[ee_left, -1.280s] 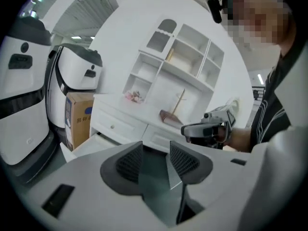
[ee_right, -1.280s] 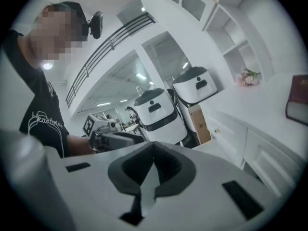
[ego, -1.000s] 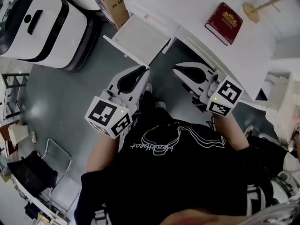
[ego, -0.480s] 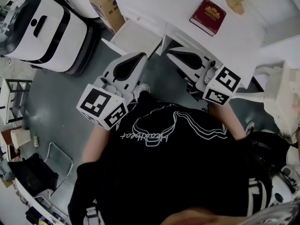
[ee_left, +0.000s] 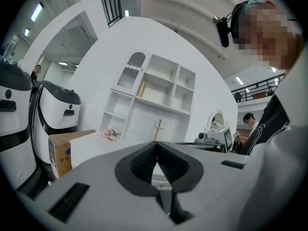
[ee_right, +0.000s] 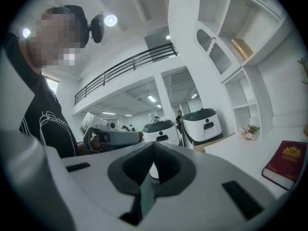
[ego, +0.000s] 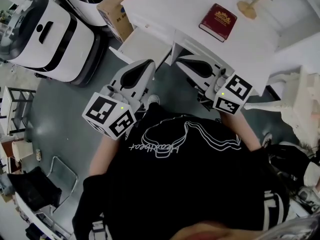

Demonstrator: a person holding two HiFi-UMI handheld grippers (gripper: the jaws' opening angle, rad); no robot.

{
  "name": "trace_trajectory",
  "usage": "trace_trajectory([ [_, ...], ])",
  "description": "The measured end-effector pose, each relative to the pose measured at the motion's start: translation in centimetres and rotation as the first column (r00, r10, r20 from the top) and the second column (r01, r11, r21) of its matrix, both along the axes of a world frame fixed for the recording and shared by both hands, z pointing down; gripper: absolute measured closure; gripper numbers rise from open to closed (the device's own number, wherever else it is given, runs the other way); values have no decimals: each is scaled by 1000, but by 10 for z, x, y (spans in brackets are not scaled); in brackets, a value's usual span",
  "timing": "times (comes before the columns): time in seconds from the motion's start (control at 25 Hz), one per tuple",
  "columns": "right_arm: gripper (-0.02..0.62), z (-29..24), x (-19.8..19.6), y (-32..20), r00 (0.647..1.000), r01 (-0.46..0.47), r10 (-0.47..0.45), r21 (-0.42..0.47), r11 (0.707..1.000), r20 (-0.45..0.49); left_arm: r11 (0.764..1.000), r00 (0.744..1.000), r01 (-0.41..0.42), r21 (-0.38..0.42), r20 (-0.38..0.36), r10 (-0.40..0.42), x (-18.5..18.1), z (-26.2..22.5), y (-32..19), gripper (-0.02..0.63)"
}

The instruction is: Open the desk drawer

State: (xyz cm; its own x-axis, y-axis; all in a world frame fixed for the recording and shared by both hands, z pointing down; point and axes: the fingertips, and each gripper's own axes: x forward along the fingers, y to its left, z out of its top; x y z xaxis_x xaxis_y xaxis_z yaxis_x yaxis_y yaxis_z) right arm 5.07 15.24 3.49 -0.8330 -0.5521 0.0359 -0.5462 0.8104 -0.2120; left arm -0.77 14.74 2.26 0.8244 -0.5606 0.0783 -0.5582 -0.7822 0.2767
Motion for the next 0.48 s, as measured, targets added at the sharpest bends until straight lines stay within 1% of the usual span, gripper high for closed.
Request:
trace_trajectory([
  [0.48, 591, 6, 7, 2, 1000, -12, 13, -16, 1000, 20, 1000, 1000, 1, -16, 6, -1, 8, 5, 5, 601],
])
